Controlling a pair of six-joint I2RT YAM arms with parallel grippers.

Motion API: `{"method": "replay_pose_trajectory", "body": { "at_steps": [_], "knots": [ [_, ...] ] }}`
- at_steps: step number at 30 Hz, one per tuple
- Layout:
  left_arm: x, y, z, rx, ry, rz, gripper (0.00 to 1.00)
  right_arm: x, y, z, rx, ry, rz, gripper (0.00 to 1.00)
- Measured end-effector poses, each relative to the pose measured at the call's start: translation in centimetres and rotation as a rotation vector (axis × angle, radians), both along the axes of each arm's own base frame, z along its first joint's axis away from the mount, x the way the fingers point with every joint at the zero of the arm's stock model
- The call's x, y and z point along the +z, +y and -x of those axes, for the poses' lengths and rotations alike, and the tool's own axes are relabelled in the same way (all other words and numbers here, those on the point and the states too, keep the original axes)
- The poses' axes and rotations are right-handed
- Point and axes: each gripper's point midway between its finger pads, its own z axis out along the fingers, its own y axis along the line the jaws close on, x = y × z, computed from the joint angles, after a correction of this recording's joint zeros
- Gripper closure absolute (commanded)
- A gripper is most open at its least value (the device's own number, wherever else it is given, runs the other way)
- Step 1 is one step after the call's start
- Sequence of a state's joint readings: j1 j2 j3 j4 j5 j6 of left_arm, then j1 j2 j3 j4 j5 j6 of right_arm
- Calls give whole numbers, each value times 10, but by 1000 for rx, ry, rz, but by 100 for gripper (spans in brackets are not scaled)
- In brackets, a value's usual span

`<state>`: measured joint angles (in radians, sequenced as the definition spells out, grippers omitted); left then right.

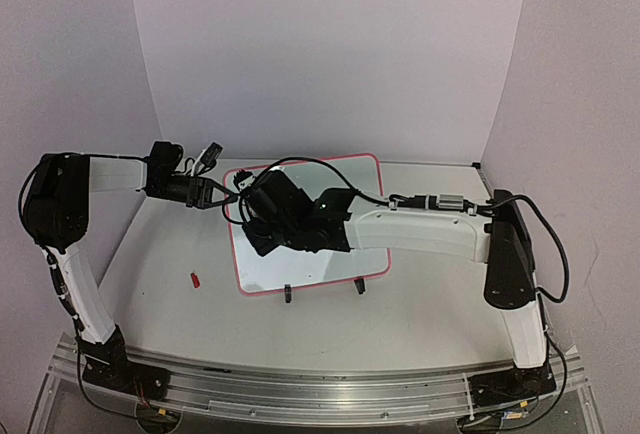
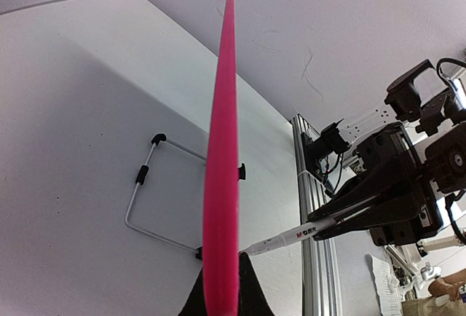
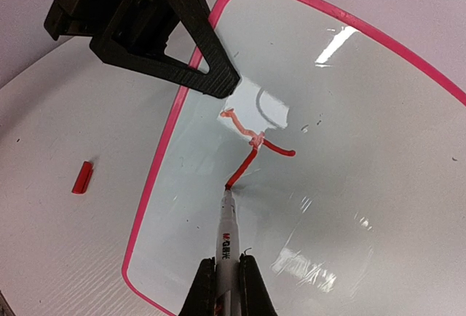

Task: Write a sentence on the whiteboard
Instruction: Write on the whiteboard with the whiteboard.

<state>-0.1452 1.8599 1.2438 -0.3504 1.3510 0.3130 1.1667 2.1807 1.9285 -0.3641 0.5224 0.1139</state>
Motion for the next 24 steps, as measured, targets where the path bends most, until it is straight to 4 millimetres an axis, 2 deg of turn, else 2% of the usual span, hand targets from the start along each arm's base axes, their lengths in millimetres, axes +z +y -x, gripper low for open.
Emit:
{"method": "replay_pose_trajectory", "body": {
  "at_steps": [24],
  "knots": [
    [-2, 1, -1, 9, 6, -10, 100, -10, 0, 6, 6, 34, 0, 100]
  ]
}}
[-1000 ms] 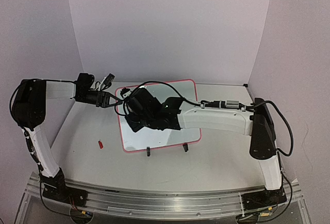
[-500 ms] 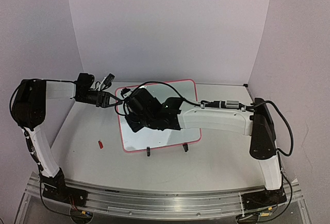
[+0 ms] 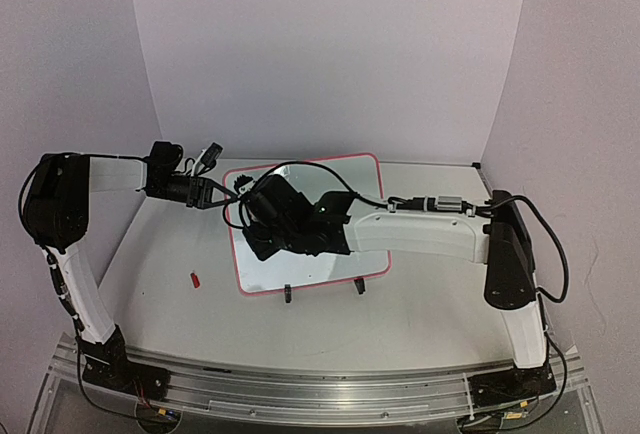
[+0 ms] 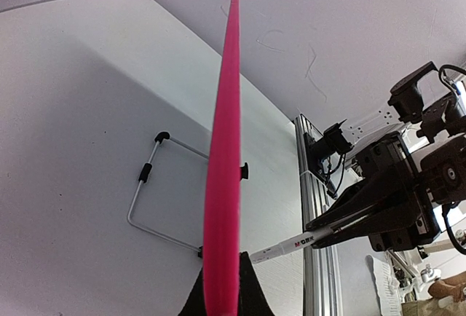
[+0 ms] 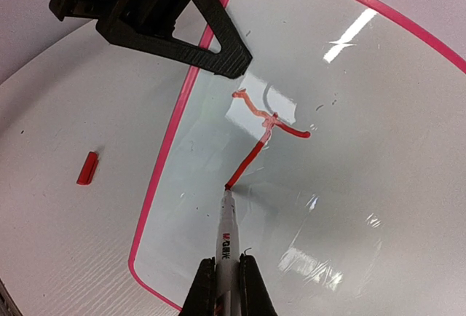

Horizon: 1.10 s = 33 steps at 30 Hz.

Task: Write a sentence on the whiteboard
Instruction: Write on the whiteboard with the whiteboard.

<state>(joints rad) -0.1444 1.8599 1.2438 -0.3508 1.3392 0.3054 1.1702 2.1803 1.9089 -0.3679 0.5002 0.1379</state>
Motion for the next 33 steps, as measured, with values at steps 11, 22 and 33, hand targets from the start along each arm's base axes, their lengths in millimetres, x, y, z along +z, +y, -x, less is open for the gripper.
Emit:
{"method": "replay_pose_trajectory", "body": {
  "at_steps": [11, 22, 33],
  "knots": [
    [2, -1, 1, -9, -5, 9, 100, 7, -3, 4, 30, 34, -6, 100],
    [3, -1, 2, -13, -8, 16, 100, 37, -27, 10, 6, 47, -64, 100],
    [3, -1, 2, -14, -8, 16, 100, 41, -26, 3, -23, 18, -64, 100]
  ]
}}
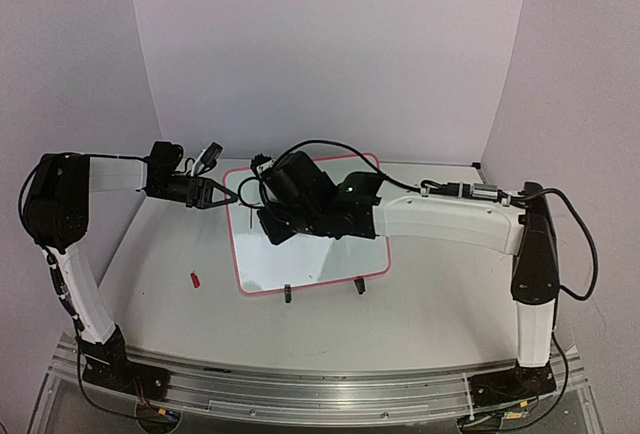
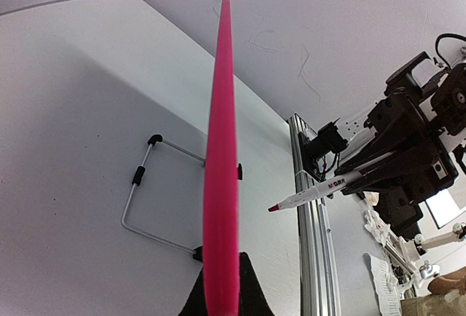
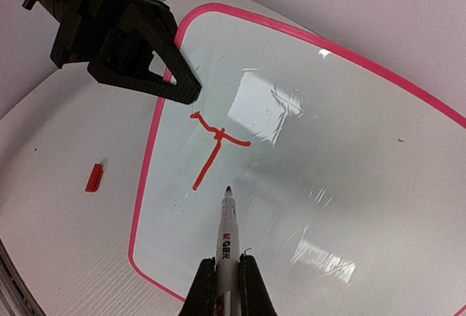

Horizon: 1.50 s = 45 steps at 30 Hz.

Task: Write a sentence on the whiteboard
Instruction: Write on the whiteboard with the whiteboard.

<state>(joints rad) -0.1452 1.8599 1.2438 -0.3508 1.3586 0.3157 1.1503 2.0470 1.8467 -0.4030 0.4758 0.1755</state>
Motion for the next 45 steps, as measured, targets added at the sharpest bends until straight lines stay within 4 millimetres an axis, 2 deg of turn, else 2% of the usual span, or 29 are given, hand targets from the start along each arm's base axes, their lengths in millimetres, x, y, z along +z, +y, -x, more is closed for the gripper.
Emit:
{"method": "replay_pose_trajectory", "body": {
  "at_steps": [6, 26, 45],
  "knots": [
    [0, 0, 0, 0, 0, 0, 100, -4, 6, -6, -11, -20, 10, 100],
    [0, 0, 0, 0, 1, 0, 100, -21, 7, -14, -32, -35, 50, 100],
    [0, 0, 1, -1, 4, -2, 100, -22, 10, -15, -24, -34, 51, 100]
  ]
}}
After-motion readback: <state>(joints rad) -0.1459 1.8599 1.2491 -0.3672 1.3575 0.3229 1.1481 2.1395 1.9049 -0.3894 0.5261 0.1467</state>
